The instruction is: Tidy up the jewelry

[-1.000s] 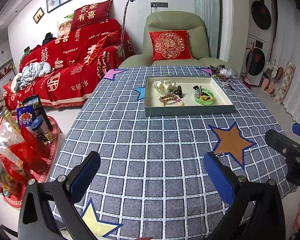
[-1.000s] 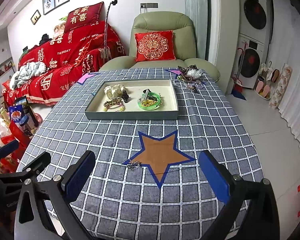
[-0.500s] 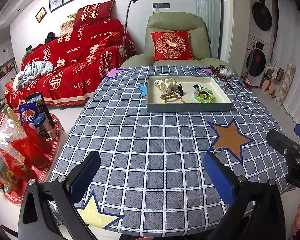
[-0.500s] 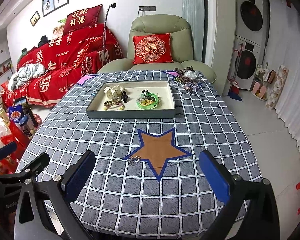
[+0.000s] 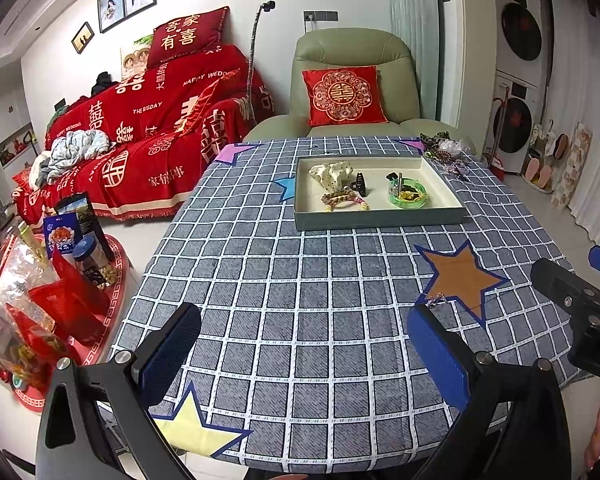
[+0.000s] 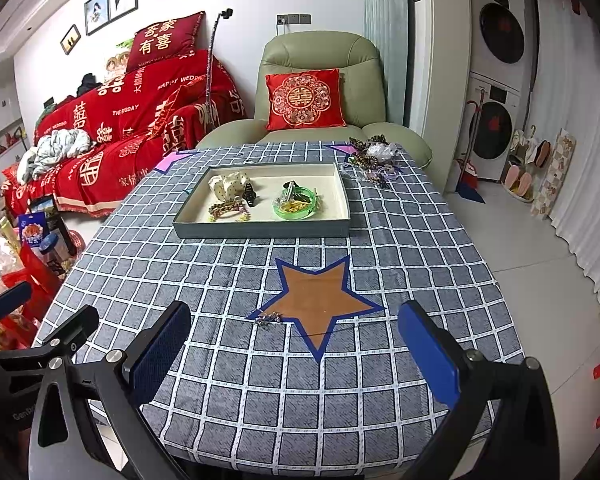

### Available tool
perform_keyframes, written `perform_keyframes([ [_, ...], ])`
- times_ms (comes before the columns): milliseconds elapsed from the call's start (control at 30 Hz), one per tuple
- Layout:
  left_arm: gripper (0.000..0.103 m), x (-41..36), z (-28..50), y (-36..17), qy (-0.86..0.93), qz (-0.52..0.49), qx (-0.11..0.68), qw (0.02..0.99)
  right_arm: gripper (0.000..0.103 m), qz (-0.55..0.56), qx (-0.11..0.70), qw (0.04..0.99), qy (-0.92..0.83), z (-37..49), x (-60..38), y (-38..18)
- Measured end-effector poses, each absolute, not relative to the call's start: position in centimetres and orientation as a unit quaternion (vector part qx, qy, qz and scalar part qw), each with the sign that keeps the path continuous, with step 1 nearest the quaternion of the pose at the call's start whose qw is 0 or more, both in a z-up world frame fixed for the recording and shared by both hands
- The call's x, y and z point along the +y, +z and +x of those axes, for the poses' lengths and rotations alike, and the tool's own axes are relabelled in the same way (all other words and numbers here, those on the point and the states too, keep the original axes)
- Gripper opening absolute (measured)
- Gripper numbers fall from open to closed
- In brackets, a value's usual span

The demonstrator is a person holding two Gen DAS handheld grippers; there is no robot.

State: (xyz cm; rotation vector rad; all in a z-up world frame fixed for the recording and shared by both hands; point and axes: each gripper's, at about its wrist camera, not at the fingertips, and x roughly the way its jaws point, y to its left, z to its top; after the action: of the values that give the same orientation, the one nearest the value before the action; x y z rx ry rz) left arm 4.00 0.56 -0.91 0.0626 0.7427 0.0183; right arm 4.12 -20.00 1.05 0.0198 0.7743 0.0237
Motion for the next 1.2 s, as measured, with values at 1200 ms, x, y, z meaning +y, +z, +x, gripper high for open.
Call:
perform_keyframes([
  [1200,0.103,0.53,3.80,-0.71,0.011,0.031,0.362,0.931,0.103,0.010,0.376,0.926,0.012,3.89,-19.82,1.08],
])
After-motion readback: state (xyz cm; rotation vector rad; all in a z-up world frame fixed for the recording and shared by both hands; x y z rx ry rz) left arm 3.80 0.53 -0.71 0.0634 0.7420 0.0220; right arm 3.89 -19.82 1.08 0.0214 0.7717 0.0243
